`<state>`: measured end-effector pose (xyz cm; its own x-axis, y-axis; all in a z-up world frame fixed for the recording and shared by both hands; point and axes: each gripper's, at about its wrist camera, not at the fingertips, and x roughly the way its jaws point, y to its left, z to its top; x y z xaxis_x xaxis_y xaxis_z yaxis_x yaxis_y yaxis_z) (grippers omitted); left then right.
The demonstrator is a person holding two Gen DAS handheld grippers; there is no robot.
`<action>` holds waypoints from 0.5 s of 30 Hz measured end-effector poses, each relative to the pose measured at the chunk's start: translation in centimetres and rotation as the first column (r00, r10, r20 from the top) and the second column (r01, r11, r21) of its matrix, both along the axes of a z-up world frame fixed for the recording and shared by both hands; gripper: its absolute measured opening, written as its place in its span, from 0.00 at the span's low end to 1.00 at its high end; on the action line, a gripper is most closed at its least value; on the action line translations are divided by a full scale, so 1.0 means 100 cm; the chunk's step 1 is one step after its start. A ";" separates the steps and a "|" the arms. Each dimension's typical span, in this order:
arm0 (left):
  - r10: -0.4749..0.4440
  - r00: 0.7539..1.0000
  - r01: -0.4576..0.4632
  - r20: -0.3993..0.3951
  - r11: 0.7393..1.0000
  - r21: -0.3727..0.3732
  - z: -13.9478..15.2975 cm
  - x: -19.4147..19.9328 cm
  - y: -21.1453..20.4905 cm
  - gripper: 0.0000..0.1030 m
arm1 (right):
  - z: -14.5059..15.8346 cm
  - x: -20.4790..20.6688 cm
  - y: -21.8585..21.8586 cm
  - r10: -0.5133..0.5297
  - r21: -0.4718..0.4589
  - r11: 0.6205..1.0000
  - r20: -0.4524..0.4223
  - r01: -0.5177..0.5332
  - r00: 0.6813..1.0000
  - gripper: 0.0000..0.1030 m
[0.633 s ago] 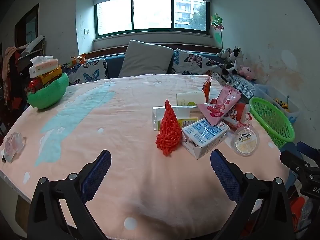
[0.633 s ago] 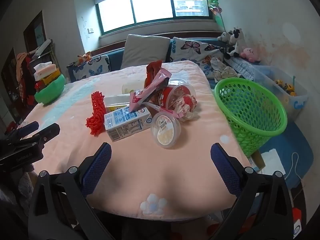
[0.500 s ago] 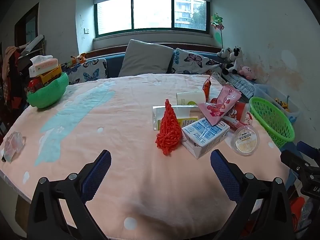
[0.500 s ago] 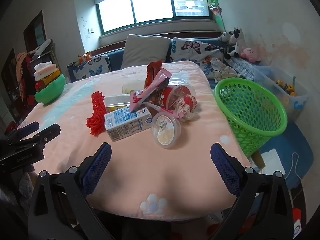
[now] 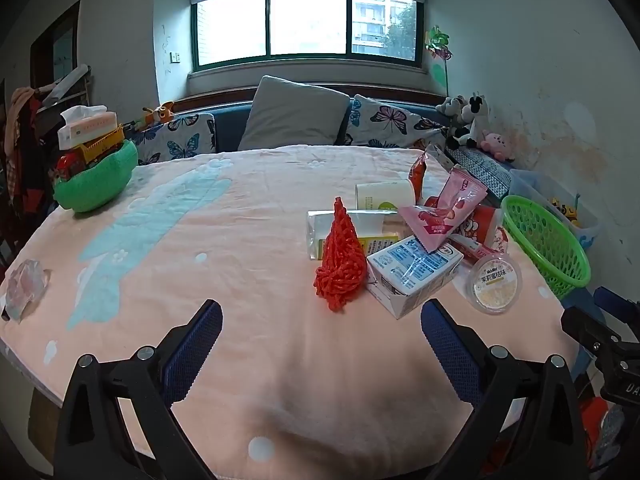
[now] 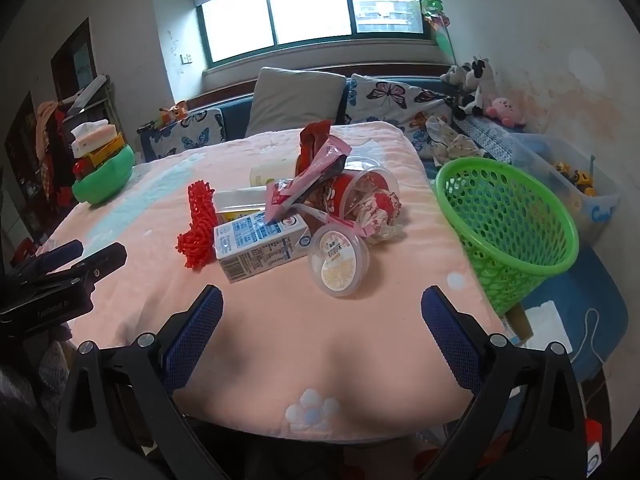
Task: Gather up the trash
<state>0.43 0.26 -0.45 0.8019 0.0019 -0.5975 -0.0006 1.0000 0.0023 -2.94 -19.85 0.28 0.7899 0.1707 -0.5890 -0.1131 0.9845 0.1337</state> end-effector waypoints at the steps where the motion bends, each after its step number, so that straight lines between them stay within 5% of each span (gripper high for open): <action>1: 0.000 1.000 0.000 0.000 1.000 0.000 0.000 0.000 0.000 0.94 | 0.000 0.001 0.000 0.000 0.000 1.000 0.000 0.000 1.000 0.96; 15: 0.002 1.000 -0.002 -0.004 1.000 -0.001 0.002 0.004 0.000 0.94 | -0.001 0.004 0.000 0.006 0.010 1.000 -0.004 -0.006 1.000 0.96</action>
<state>0.85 0.25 -0.29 0.7995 0.0032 -0.6007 -0.0027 1.0000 0.0018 -2.57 -19.85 0.15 0.7864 0.1815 -0.5905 -0.1183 0.9824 0.1444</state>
